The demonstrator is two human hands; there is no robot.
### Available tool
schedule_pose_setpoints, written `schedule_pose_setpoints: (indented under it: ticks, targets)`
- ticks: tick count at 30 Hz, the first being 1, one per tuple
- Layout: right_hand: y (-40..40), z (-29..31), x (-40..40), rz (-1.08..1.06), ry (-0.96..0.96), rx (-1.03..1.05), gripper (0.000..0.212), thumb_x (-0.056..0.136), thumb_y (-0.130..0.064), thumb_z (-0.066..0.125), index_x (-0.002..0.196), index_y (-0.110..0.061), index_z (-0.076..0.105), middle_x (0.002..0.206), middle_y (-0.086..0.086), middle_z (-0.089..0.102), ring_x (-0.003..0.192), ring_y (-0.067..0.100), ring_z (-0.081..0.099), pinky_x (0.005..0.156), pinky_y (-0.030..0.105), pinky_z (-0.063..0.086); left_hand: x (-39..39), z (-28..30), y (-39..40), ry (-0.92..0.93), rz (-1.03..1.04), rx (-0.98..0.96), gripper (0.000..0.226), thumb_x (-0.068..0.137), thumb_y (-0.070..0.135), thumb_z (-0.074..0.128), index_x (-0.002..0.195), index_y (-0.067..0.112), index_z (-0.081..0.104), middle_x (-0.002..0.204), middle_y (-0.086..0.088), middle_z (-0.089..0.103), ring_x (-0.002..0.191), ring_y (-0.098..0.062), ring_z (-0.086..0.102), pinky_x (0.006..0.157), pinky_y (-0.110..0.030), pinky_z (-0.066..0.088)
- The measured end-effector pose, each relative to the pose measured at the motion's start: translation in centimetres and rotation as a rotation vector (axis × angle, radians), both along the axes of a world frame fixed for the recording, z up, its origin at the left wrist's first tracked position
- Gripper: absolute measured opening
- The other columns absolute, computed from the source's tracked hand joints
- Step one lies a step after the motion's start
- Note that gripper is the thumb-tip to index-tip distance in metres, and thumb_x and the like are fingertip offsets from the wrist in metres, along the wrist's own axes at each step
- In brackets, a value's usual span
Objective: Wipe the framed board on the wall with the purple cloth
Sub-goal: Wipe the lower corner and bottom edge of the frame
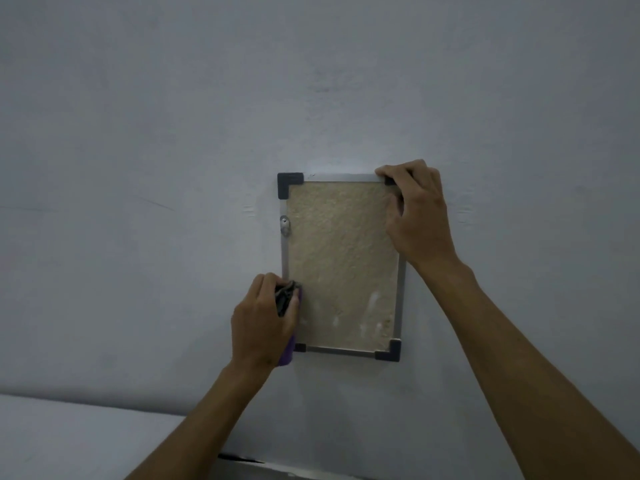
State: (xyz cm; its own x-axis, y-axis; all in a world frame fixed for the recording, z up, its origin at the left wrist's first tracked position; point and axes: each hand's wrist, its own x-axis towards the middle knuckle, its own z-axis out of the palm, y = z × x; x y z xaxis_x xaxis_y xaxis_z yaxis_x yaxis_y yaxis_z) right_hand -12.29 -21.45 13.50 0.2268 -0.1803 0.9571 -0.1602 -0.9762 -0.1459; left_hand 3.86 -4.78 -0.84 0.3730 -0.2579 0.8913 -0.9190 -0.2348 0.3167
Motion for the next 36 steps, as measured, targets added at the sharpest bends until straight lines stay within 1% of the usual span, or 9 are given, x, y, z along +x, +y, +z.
schedule_pose_setpoints:
  ticks: [2,4,6,10,16,22,28,33,36]
  targets:
    - [0.1,0.0,0.0,0.000,-0.001,-0.001,0.033,0.096,0.002,0.050,0.125,-0.007,0.064,0.117,0.007,0.057,0.113,0.021,0.047,0.095,0.016,0.038,0.5,2.0,0.0,0.015,0.011,-0.081,0.019,0.089,0.026,0.072,0.093,0.013,0.059,0.090,0.000,0.060,0.072,-0.007,0.053,0.062,-0.008,0.042]
    - [0.1,0.0,0.0,-0.003,-0.006,0.003,0.034,0.095,0.002,0.050,0.125,-0.007,0.064,0.116,0.007,0.057,0.113,0.021,0.047,0.094,0.015,0.036,0.9,3.7,-0.2,0.001,0.000,-0.109,0.020,0.089,0.025,0.073,0.095,0.012,0.059,0.092,-0.001,0.061,0.075,-0.006,0.051,0.064,-0.005,0.037]
    - [-0.1,-0.1,0.1,-0.006,-0.009,0.005,0.035,0.095,0.002,0.049,0.125,-0.006,0.064,0.116,0.007,0.057,0.113,0.021,0.047,0.094,0.012,0.034,0.8,3.4,-0.1,-0.058,-0.029,-0.054,0.020,0.089,0.025,0.073,0.095,0.012,0.059,0.091,-0.001,0.060,0.074,-0.006,0.052,0.064,-0.009,0.040]
    - [-0.2,-0.1,0.3,-0.012,-0.025,0.006,0.036,0.095,0.004,0.049,0.125,-0.006,0.064,0.116,0.008,0.057,0.113,0.022,0.047,0.094,0.011,0.034,0.3,0.0,0.5,-0.080,-0.035,0.124,0.021,0.090,0.029,0.071,0.093,0.014,0.058,0.090,0.002,0.058,0.066,-0.015,0.057,0.055,-0.029,0.051]
    - [-0.3,0.0,0.3,-0.009,-0.010,-0.004,0.034,0.095,0.002,0.050,0.125,-0.007,0.064,0.116,0.008,0.057,0.113,0.022,0.047,0.095,0.014,0.036,0.5,1.1,-0.1,-0.099,-0.013,0.085,0.021,0.089,0.027,0.072,0.095,0.011,0.059,0.092,-0.001,0.059,0.067,-0.015,0.058,0.054,-0.026,0.051]
    - [-0.4,-0.2,0.5,-0.012,-0.015,-0.013,0.034,0.095,0.003,0.051,0.125,-0.007,0.064,0.116,0.008,0.057,0.113,0.022,0.047,0.094,0.015,0.037,0.5,1.5,-1.7,-0.018,-0.010,-0.083,0.023,0.090,0.024,0.071,0.101,0.009,0.058,0.095,-0.004,0.059,0.074,-0.007,0.052,0.063,-0.007,0.037]
    - [-0.2,-0.3,0.6,-0.017,-0.031,-0.005,0.037,0.092,0.005,0.049,0.124,-0.006,0.064,0.116,0.009,0.057,0.113,0.023,0.047,0.094,0.017,0.039,-0.5,-2.5,-0.7,-0.017,-0.046,0.091,0.020,0.091,0.024,0.071,0.101,0.010,0.061,0.096,-0.003,0.061,0.073,-0.016,0.062,0.060,-0.028,0.055]
    - [0.0,-0.3,0.4,-0.005,-0.027,0.000,0.035,0.094,0.003,0.049,0.125,-0.006,0.064,0.117,0.009,0.057,0.114,0.024,0.048,0.096,0.020,0.041,-0.4,2.6,-1.7,0.029,0.002,-0.104,0.022,0.093,0.027,0.067,0.103,0.010,0.059,0.099,-0.005,0.061,0.079,-0.012,0.057,0.067,-0.020,0.045]
    - [-0.1,-0.2,0.3,0.000,-0.022,-0.006,0.035,0.094,0.003,0.049,0.125,-0.006,0.064,0.117,0.009,0.057,0.114,0.024,0.048,0.096,0.022,0.043,-0.4,4.2,-2.3,0.020,-0.003,-0.109,0.024,0.093,0.027,0.067,0.106,0.009,0.059,0.102,-0.006,0.061,0.081,-0.013,0.058,0.068,-0.021,0.046]
